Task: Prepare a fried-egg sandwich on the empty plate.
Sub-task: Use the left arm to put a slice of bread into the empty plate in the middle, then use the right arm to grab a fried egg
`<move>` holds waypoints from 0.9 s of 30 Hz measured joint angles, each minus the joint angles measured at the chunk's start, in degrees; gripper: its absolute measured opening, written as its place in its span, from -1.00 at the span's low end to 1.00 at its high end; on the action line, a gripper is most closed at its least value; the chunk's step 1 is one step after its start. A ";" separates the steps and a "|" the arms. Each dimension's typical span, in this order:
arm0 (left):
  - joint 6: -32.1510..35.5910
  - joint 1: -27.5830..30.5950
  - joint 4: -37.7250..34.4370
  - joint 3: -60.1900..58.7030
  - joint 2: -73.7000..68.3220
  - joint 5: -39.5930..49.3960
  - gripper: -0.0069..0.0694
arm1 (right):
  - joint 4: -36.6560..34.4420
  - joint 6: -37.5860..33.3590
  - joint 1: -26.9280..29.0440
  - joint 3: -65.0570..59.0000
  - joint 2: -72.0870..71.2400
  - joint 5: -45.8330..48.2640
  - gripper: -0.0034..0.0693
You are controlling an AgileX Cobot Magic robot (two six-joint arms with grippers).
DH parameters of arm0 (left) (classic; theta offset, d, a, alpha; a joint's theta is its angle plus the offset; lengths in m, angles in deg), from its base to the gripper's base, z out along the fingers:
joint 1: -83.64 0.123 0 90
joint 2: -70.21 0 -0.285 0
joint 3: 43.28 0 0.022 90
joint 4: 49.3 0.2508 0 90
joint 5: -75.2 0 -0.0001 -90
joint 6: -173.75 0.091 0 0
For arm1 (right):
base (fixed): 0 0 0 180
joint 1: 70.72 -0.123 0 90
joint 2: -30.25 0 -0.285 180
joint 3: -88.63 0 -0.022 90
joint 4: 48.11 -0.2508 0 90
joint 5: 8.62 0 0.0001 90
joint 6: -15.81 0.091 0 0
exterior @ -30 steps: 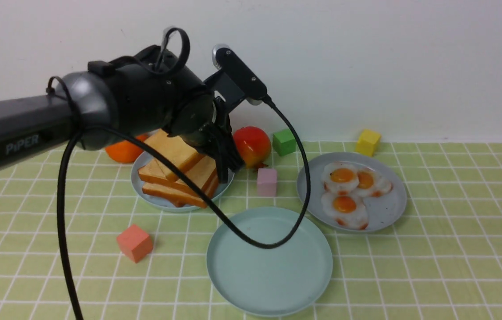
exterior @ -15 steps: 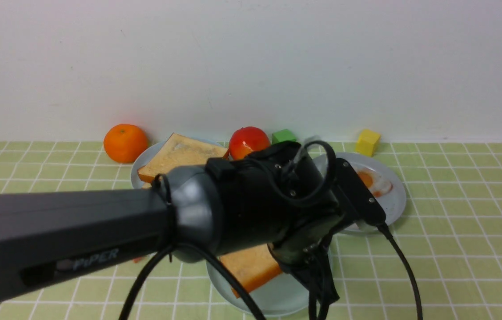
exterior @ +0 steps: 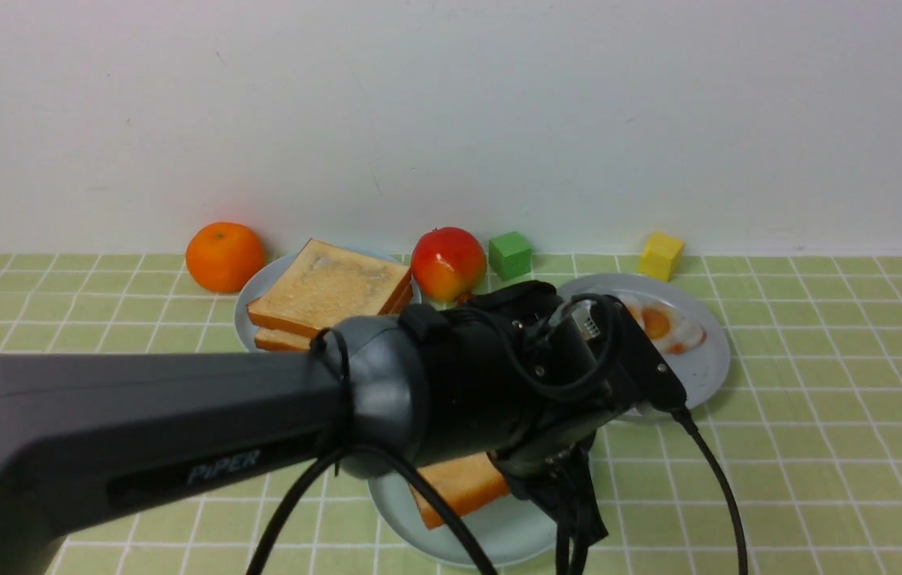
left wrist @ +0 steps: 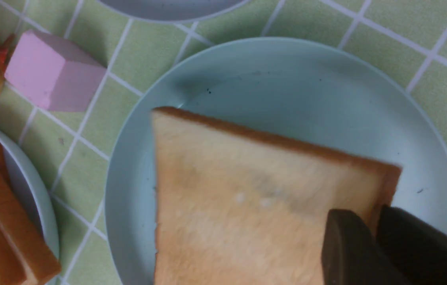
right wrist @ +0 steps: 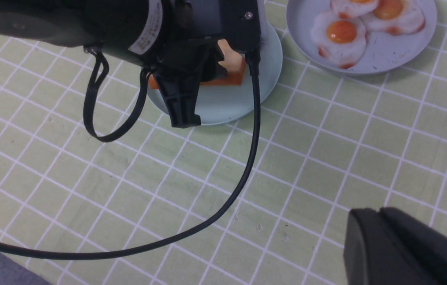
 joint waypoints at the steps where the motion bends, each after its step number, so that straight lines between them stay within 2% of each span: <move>1: -0.08 0.00 0.04 0.00 0.00 0.09 -0.23 | 0.00 0.00 0.00 0.00 0.00 0.00 -0.75; 5: -2.00 -0.13 -1.47 0.00 0.83 0.30 0.10 | -0.06 0.00 0.00 0.00 0.11 0.05 -0.74; 8: -3.58 -0.82 -2.50 0.00 3.48 0.75 0.24 | -0.64 0.06 0.00 0.31 0.99 0.05 -0.74; 10: -4.43 -1.85 -3.39 0.78 7.46 3.51 0.26 | -1.72 0.06 0.00 1.80 3.76 0.17 -0.73; 13: -7.50 -2.77 -4.85 1.72 14.99 5.73 0.08 | -3.00 0.00 0.00 4.72 9.86 0.11 -0.73; 16: -10.98 -2.07 -6.57 1.07 23.89 7.10 -0.28 | -3.35 -0.06 0.00 7.84 16.97 -0.18 -0.73; 17: -11.45 -1.80 -6.73 0.91 25.19 7.23 -0.34 | -3.35 -0.06 0.00 7.84 16.97 -0.18 -0.73; 18: -12.67 -0.43 -8.62 -1.55 30.37 7.92 -0.58 | -3.43 -0.18 -0.16 9.52 21.46 -0.26 -0.73; 19: -12.87 -0.06 -8.88 -1.94 31.66 7.95 -0.64 | -3.43 -0.18 -0.25 9.70 21.94 -0.26 -0.73; 20: -13.02 1.48 -11.05 -6.36 36.78 7.88 -0.83 | -3.29 -0.18 -1.28 11.42 25.69 -0.33 -0.73; 27: -13.14 4.38 -15.83 -25.51 55.31 3.41 -0.85 | 3.83 -0.35 -10.14 17.90 39.21 -4.73 -0.72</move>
